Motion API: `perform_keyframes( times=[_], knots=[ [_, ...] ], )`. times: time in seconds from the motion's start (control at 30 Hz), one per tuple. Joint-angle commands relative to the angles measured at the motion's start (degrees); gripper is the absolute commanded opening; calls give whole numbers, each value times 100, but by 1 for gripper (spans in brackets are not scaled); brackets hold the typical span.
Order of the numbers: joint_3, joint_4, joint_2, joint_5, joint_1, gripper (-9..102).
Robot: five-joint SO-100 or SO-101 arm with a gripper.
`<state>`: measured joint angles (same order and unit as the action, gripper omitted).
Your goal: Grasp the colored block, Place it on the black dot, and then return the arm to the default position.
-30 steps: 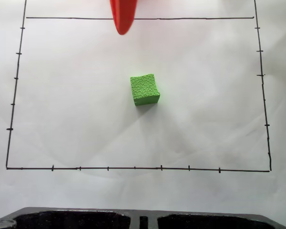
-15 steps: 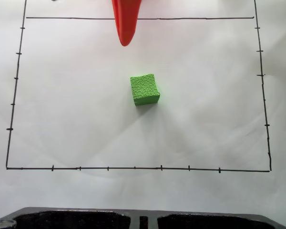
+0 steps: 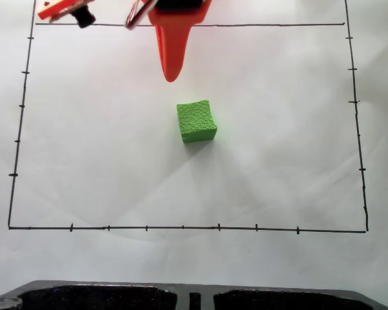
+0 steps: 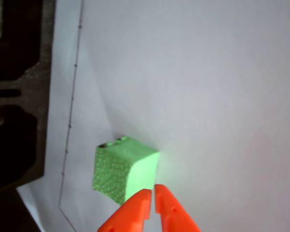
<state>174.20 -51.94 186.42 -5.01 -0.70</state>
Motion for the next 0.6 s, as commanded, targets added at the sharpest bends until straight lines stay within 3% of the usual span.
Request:
perform_keyframes(
  times=[0.0, 0.57],
  knots=[
    [-18, 0, 88, 53, 0, 0],
    [-18, 0, 88, -9, 70, 0]
  ],
)
